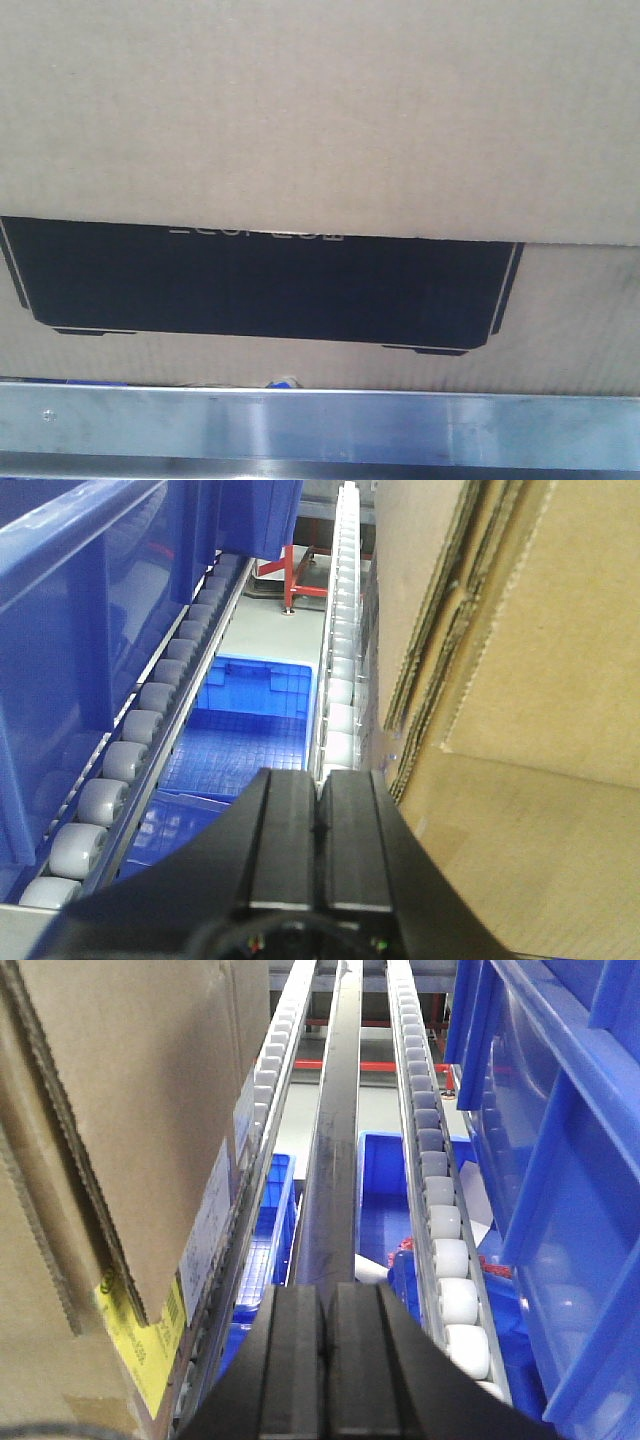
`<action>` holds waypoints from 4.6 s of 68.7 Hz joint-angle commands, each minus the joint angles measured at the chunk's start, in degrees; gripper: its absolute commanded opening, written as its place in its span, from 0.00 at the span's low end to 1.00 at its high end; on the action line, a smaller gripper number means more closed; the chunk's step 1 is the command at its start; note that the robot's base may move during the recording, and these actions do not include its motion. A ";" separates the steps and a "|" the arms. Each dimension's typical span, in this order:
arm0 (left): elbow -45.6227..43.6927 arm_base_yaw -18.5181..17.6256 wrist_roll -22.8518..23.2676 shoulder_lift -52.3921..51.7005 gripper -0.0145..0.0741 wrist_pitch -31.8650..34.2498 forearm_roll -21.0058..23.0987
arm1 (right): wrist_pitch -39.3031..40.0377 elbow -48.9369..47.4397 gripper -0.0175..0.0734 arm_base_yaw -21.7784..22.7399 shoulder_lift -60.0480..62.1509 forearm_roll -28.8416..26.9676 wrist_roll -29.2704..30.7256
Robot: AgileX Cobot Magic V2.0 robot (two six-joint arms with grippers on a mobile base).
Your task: Grab box from left shelf to table start
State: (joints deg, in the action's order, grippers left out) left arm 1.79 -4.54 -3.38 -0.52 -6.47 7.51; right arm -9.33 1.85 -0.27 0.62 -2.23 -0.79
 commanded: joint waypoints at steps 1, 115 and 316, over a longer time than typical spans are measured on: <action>-0.22 0.11 0.30 -1.10 0.05 4.91 0.39 | 5.10 0.11 0.26 0.32 0.54 0.13 0.12; -44.97 0.11 0.30 24.14 0.56 -15.25 -1.85 | 5.40 0.11 0.26 0.32 0.55 0.13 0.12; -81.93 -6.16 -0.07 71.80 0.56 -58.18 -2.57 | -47.66 -74.41 0.82 -6.10 -65.00 -2.11 -4.74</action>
State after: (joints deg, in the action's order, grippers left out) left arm -78.10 -10.39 -4.12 72.58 -66.79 4.61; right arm -60.76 -70.31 -6.27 -64.48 -8.63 -1.76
